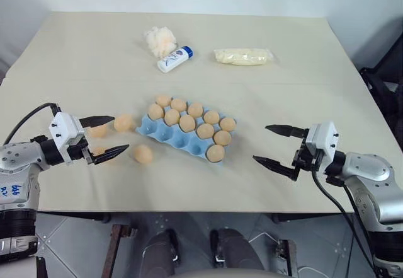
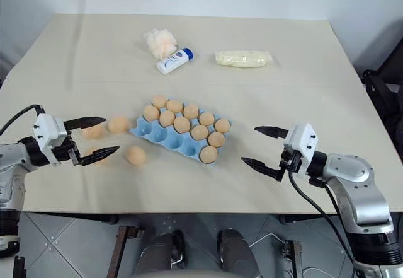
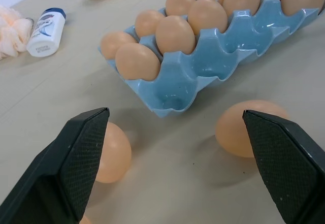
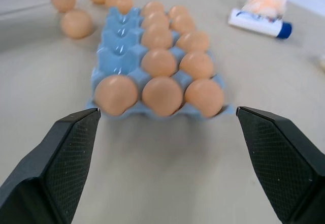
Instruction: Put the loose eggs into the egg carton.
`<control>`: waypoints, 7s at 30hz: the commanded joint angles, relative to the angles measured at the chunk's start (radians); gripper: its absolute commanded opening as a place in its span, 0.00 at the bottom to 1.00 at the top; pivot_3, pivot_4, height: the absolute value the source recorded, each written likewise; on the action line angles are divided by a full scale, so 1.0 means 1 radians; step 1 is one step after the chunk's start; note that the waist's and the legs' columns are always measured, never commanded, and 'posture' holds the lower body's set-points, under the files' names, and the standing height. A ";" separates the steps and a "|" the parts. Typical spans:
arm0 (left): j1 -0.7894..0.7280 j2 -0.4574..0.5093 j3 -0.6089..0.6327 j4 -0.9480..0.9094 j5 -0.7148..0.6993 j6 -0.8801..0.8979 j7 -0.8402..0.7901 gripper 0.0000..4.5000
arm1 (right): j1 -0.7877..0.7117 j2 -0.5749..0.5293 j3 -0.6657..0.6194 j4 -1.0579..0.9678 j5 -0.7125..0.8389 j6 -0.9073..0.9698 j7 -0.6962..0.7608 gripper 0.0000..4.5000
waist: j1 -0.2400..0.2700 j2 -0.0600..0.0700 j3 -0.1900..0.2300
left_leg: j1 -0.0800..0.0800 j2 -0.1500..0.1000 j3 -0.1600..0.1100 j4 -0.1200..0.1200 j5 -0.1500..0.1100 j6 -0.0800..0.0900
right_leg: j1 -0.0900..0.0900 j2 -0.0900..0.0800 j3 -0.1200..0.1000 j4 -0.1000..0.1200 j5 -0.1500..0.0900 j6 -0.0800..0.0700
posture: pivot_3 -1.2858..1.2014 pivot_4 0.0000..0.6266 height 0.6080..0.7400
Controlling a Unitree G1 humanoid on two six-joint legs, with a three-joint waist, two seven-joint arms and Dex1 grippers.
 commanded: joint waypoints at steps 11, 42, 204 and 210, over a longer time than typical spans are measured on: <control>0.094 0.152 0.054 0.066 -0.046 0.020 -0.190 1.00 | -0.095 0.086 0.103 -0.068 0.077 -0.044 0.127 1.00 | -0.021 0.000 0.000 | 0.000 0.001 0.000 0.000 0.000 0.000 | 0.000 0.001 -0.001 0.002 0.000 -0.001 | 0.52 0.24 1.00; -0.147 -0.016 -0.284 0.077 0.175 0.076 -0.071 0.59 | -0.023 0.115 0.172 -0.076 -0.033 -0.133 0.053 1.00 | -0.022 0.000 0.000 | 0.001 -0.002 -0.003 0.006 0.000 0.003 | 0.002 -0.004 -0.003 0.008 -0.001 0.000 | 0.52 0.24 1.00; -0.041 -0.277 0.115 0.131 0.053 0.055 0.575 1.00 | -0.137 0.239 0.234 0.046 -0.074 -0.175 0.033 1.00 | -0.001 -0.002 -0.001 | 0.001 -0.003 -0.004 0.002 0.001 0.006 | 0.007 -0.006 -0.008 -0.006 0.005 0.001 | 0.52 0.24 1.00; -0.107 -0.271 0.118 0.217 0.073 0.049 0.636 0.96 | -0.124 0.243 0.226 0.035 -0.081 -0.178 0.013 1.00 | 0.002 -0.003 -0.001 | 0.001 -0.002 -0.004 0.002 0.001 0.005 | 0.006 -0.004 -0.007 -0.005 0.005 0.001 | 0.52 0.24 1.00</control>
